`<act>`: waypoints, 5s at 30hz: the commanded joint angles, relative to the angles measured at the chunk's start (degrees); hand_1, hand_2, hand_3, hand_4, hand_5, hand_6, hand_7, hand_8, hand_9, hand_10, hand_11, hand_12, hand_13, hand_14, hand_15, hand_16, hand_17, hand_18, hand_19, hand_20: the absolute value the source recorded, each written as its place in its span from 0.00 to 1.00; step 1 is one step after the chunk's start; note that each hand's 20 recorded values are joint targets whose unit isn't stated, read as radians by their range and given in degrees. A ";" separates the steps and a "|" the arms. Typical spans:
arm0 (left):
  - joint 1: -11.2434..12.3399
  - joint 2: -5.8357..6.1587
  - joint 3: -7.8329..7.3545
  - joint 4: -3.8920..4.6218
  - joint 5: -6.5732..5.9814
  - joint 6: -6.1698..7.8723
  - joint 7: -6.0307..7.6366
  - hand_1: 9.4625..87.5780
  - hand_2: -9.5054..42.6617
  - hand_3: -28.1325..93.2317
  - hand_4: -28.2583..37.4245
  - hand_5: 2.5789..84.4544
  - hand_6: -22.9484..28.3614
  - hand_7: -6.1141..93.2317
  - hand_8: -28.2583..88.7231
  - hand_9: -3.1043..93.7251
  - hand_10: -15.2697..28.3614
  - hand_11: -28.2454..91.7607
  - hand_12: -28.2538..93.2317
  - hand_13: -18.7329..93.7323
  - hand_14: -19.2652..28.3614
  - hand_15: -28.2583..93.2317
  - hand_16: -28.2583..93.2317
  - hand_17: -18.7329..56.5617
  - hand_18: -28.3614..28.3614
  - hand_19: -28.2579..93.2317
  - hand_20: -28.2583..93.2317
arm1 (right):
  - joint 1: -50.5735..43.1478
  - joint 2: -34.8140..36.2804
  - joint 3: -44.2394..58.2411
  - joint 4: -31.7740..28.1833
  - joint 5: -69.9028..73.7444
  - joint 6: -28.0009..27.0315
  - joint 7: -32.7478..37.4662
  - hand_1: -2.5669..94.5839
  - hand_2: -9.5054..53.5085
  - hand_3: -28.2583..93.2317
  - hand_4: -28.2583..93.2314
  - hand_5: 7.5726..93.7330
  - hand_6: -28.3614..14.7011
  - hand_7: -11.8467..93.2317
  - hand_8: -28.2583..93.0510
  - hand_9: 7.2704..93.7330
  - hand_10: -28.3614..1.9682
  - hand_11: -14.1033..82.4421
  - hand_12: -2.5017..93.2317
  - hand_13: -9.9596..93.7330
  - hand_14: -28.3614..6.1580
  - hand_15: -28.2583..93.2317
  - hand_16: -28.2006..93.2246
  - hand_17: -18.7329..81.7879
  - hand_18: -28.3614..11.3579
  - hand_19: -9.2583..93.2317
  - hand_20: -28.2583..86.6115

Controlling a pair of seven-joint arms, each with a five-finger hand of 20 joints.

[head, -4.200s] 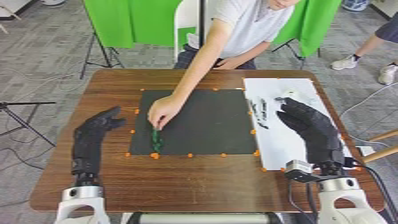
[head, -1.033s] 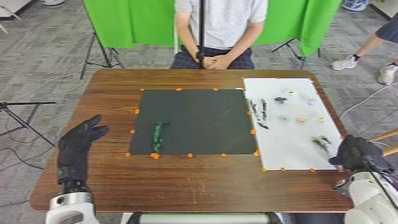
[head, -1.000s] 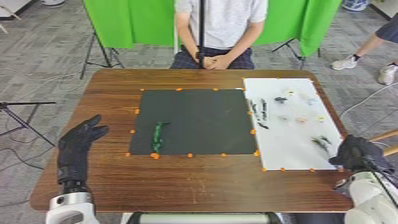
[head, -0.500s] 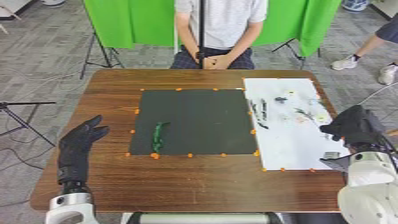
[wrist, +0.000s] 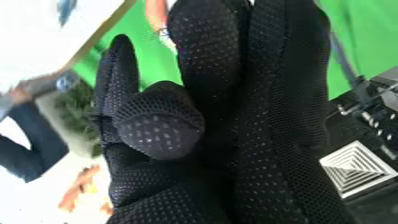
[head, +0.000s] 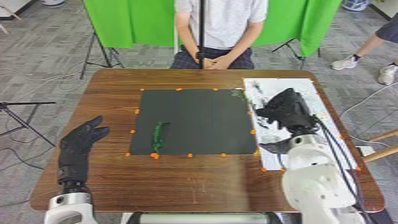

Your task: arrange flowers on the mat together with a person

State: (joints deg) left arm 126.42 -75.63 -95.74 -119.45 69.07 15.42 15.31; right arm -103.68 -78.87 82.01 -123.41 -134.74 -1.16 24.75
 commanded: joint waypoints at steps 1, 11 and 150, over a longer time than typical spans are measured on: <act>0.34 0.59 0.21 0.16 0.41 -0.79 -0.98 0.22 0.28 0.79 0.09 0.60 0.52 0.22 0.18 0.60 0.71 0.43 0.34 0.55 0.80 0.43 0.21 0.41 0.73 0.35 0.40 | 1.25 -7.55 -5.55 3.08 -1.80 -2.08 -1.71 0.94 0.00 0.00 0.56 0.94 0.67 0.30 0.34 1.00 0.64 0.40 0.36 0.95 0.67 0.75 0.52 0.56 0.18 0.76 0.62; 0.20 0.82 0.43 0.10 0.63 -1.08 -1.58 0.22 0.28 0.79 0.09 0.60 0.52 0.22 0.18 0.60 0.71 0.43 0.34 0.55 0.80 0.43 0.21 0.41 0.73 0.35 0.40 | 1.86 -9.17 -11.95 7.85 1.04 -1.69 0.71 0.94 0.00 0.00 0.56 0.94 0.67 0.30 0.34 1.00 0.63 0.40 0.36 0.94 0.67 0.76 0.52 0.56 0.17 0.76 0.63; 1.61 -0.26 0.93 -0.98 2.29 -4.67 -1.92 0.21 0.25 0.79 0.10 0.59 0.52 0.22 0.19 0.60 0.71 0.42 0.34 0.54 0.80 0.42 0.22 0.40 0.73 0.34 0.40 | -27.44 -3.24 23.12 1.02 76.54 -2.90 -41.82 0.10 0.03 0.88 0.08 0.38 0.64 0.20 0.17 0.36 0.46 0.19 0.15 0.39 0.43 0.31 0.33 0.36 0.31 0.11 0.46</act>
State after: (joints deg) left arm 127.15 -75.37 -94.75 -120.44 71.18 10.95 14.04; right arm -130.58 -82.08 105.56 -121.78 -57.46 -5.22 -16.50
